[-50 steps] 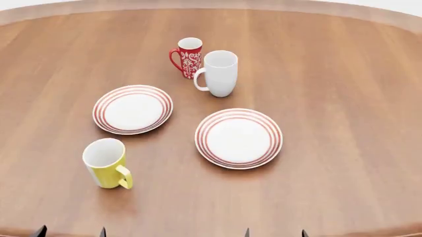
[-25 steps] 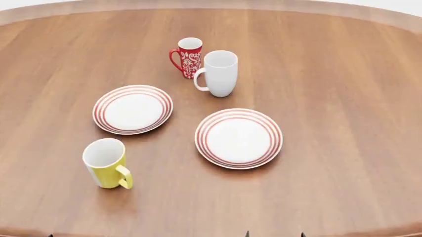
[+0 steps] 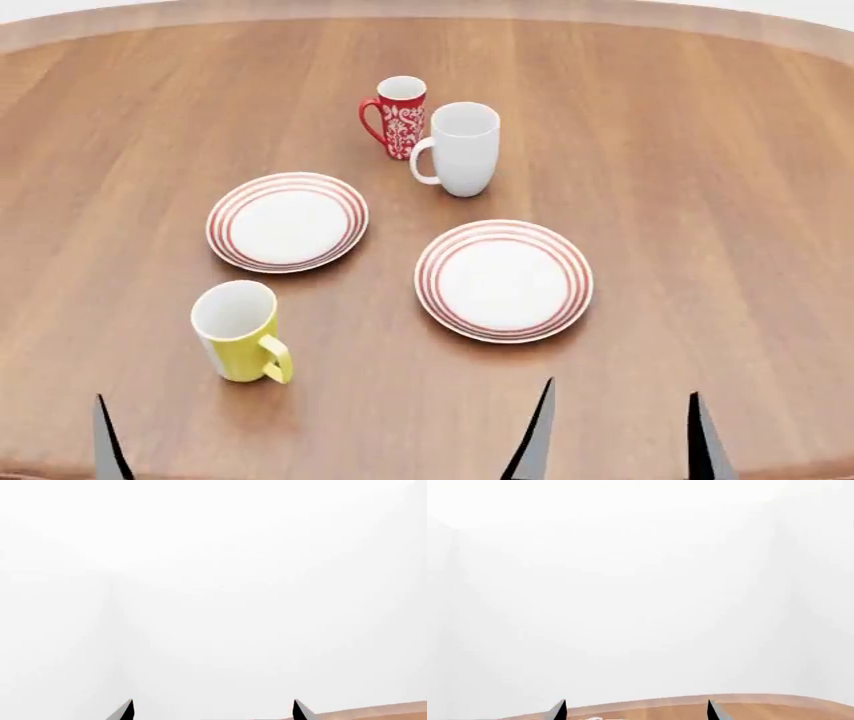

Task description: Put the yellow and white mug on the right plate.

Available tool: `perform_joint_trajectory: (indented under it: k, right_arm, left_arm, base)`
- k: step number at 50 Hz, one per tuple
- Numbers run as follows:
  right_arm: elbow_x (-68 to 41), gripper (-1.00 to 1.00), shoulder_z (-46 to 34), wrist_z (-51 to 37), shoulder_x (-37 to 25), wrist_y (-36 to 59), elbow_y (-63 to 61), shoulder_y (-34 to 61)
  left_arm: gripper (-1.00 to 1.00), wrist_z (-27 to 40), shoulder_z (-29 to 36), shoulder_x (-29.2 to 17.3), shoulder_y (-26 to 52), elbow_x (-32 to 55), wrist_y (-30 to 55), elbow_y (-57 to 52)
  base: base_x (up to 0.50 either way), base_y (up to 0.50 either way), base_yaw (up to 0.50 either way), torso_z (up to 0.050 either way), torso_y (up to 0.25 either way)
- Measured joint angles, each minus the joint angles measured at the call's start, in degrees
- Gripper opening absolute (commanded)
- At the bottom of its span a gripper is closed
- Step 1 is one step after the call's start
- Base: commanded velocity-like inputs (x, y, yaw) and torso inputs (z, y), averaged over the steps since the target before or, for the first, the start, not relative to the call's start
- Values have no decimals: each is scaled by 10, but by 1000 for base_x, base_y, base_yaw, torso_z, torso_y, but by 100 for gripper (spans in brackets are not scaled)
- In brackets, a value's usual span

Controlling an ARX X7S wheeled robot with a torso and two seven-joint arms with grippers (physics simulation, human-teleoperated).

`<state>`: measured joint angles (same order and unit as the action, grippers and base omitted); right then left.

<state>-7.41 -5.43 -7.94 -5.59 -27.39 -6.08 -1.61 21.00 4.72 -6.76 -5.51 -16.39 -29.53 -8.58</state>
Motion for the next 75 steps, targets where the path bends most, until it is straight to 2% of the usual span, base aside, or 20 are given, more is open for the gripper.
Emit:
perform_joint_trajectory:
  k: [13,19,53,66,75]
  right_arm:
    - [-2,100,-12,-8,-8,-39,-7,-4]
    - [-6,100,-19,-11,-12,-38,-11,-5]
    - [-13,100,-58,-15,-40,-18,-18,-8]
    - [-8,100,-76,-15,-52,31,-23,-3]
    - [10,100,-114,15,-85,151,-47,14]
  left_arm:
    - [100,26,7,-13,-7,-21,-34,-13]
    - [100,29,11,-19,-8,-21,-38,-15]
    - [100,39,42,-35,8,-19,-33,4]
    - [100,43,53,-39,12,-20,-32,11]
    - [100,46,60,-42,14,-18,-32,14]
  base:
    - [0,500,0,0,0]
    - [0,0,0,0,0]
    - [496,-22,0,0,0]
    - [20,0,0,0,0]
    - [0,0,0,0,0]
